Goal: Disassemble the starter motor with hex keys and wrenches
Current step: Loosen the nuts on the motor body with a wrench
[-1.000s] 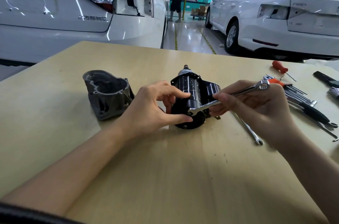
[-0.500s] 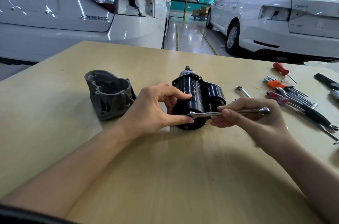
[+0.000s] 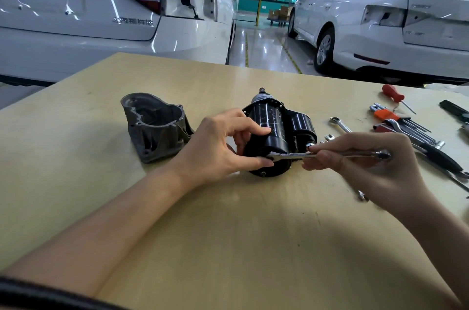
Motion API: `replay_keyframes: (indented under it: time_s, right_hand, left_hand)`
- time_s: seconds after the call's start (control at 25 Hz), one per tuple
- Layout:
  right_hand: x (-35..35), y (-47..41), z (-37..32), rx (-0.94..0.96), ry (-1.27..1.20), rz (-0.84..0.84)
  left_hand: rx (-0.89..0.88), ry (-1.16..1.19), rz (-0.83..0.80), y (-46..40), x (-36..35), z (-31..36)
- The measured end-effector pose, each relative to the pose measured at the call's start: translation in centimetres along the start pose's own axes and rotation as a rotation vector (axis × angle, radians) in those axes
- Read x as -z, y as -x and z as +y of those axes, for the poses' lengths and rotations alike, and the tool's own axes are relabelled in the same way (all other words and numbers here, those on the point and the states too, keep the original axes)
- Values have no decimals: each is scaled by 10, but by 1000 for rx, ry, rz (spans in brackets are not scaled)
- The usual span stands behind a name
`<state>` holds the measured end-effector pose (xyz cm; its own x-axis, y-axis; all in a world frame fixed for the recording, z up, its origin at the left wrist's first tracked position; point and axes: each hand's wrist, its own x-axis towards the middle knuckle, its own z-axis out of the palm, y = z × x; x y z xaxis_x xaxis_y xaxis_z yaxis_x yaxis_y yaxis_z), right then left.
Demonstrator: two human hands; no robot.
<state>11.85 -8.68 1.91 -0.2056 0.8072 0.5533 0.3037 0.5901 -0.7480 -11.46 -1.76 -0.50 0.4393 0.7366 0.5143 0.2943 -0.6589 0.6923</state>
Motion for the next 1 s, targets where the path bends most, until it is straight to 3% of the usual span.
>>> replay_keyframes:
  time_s: [0.64, 1.0]
  right_hand:
    - [0, 7, 23, -183, -87, -65]
    - [-1, 6, 14, -35, 112, 17]
  left_hand:
    - [-12, 11, 15, 0, 2, 2]
    - [-14, 7, 16, 1, 1, 1]
